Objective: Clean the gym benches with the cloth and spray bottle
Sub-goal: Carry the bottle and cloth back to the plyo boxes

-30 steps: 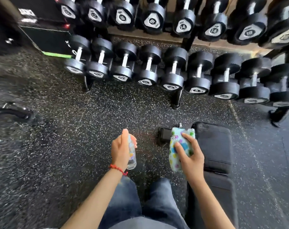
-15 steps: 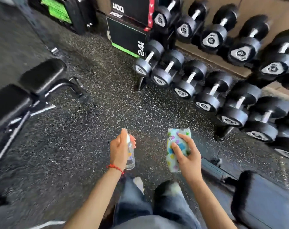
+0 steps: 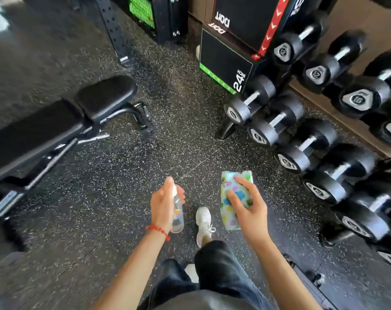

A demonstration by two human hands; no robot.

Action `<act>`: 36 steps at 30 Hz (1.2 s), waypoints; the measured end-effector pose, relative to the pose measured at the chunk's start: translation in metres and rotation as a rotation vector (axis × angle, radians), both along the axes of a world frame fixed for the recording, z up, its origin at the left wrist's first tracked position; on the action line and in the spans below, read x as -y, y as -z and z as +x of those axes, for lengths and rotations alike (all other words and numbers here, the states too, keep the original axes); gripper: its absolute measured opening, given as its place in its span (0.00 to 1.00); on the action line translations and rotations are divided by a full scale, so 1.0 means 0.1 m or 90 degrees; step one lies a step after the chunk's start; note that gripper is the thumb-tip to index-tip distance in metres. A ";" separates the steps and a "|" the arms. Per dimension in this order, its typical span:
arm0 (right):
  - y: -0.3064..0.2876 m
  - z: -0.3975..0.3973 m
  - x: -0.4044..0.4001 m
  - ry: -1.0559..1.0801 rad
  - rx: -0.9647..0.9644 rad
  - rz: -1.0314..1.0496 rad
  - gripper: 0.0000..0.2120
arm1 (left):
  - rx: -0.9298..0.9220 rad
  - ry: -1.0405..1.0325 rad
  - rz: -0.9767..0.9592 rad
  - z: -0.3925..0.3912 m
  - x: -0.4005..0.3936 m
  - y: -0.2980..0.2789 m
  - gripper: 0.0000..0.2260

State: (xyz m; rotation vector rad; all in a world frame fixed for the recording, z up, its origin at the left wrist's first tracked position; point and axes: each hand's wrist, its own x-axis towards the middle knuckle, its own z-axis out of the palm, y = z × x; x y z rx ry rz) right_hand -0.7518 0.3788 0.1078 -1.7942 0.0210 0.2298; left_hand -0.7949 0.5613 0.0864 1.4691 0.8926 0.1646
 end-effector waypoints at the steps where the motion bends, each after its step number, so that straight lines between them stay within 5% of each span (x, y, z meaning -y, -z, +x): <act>1: 0.01 0.16 -0.06 -0.009 0.002 0.004 0.13 | 0.000 -0.003 0.011 0.14 -0.06 0.01 0.25; 16: 0.14 2.63 -1.06 -0.061 0.011 -0.010 0.15 | -0.024 -0.096 0.005 2.31 -1.09 0.10 0.23; 36: 0.33 5.13 -3.53 -0.041 0.011 -0.019 0.15 | 0.029 -0.018 0.042 5.09 -3.61 0.24 0.23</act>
